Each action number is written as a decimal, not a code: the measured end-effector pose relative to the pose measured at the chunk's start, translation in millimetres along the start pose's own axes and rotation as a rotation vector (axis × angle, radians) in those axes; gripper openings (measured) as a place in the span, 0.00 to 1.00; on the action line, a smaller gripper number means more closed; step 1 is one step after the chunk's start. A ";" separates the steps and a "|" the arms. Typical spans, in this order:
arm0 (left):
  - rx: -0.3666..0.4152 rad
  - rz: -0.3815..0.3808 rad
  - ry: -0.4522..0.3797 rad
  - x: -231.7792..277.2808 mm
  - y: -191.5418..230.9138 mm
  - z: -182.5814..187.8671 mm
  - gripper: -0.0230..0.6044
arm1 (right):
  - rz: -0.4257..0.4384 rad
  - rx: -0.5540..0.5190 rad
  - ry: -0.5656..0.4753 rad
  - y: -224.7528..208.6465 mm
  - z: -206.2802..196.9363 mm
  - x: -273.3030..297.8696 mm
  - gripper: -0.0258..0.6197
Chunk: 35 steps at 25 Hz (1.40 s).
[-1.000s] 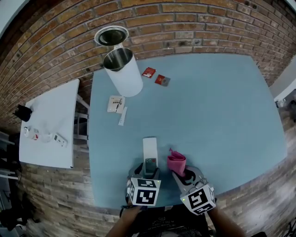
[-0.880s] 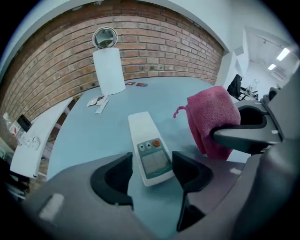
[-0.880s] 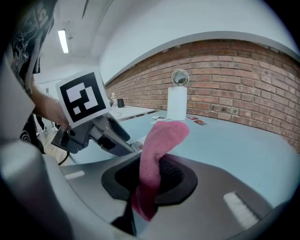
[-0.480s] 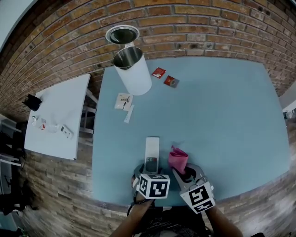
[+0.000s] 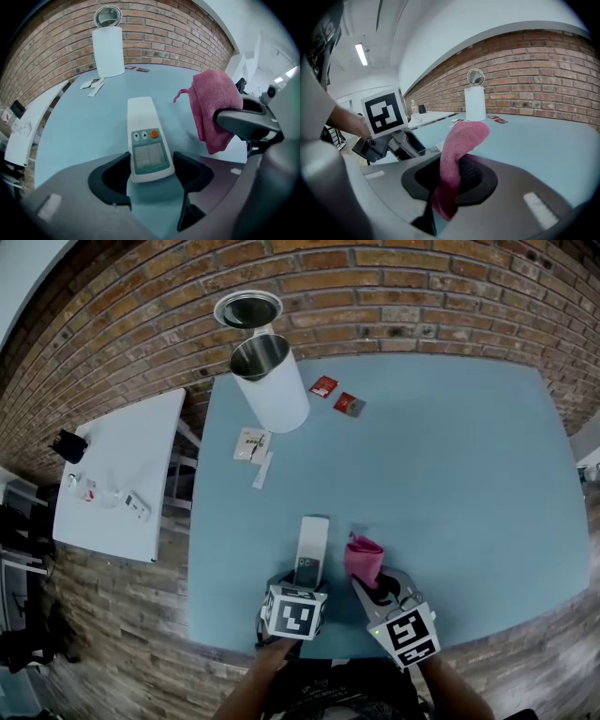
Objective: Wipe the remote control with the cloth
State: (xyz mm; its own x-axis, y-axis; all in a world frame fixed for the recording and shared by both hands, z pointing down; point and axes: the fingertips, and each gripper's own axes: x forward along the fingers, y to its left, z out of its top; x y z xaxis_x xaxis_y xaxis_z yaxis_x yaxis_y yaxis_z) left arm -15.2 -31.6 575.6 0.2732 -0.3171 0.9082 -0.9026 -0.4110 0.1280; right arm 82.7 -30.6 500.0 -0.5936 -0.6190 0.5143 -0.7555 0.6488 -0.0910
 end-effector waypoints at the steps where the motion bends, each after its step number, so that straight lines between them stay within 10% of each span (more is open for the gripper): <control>1: -0.029 -0.045 -0.013 -1.6 -0.6 1.1 0.50 | 0.001 0.004 -0.002 -0.1 0.7 0.4 0.16; 7: -0.365 -0.562 -0.169 -28.3 -25.5 20.5 0.50 | 0.008 0.079 -0.037 -4.0 9.1 0.9 0.16; 14: -0.754 -1.485 -0.517 -137.0 -55.5 66.6 0.50 | 0.012 0.090 -0.250 -29.7 82.3 -9.4 0.16; 16: -0.814 -1.648 -0.583 -158.0 -48.4 70.6 0.50 | 0.013 0.029 -0.306 -38.1 112.6 -14.3 0.16; 25: -0.652 -1.867 -0.478 -191.6 -65.1 57.0 0.50 | 0.169 -0.326 -0.397 -5.5 205.5 -12.7 0.16; 35: -0.582 -1.836 -0.451 -192.8 -66.1 58.4 0.46 | 0.260 -0.420 -0.295 24.8 185.1 -6.5 0.16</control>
State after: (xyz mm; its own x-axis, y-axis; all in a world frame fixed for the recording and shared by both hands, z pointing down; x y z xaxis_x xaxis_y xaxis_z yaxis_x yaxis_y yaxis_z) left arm 11.2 6.9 368.8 0.8060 -0.1055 -0.5824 0.5589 -0.1883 0.8076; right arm 16.5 -92.4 336.5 -0.8430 -0.4736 0.2548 -0.4349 0.8791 0.1952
